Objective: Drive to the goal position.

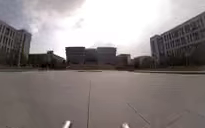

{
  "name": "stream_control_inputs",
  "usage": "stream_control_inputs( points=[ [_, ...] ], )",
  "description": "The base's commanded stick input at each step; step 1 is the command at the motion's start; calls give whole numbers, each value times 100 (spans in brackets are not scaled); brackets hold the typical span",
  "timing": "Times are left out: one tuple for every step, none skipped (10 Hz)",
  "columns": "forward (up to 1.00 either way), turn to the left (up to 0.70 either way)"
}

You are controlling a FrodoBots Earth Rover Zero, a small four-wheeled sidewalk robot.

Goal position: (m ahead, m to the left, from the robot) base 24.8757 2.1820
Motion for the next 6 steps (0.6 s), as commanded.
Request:
stream_control_inputs(
  points=[
    [70,0],
    [70,0],
    [70,0],
    [70,0],
    [70,0],
    [70,0]
  ],
)
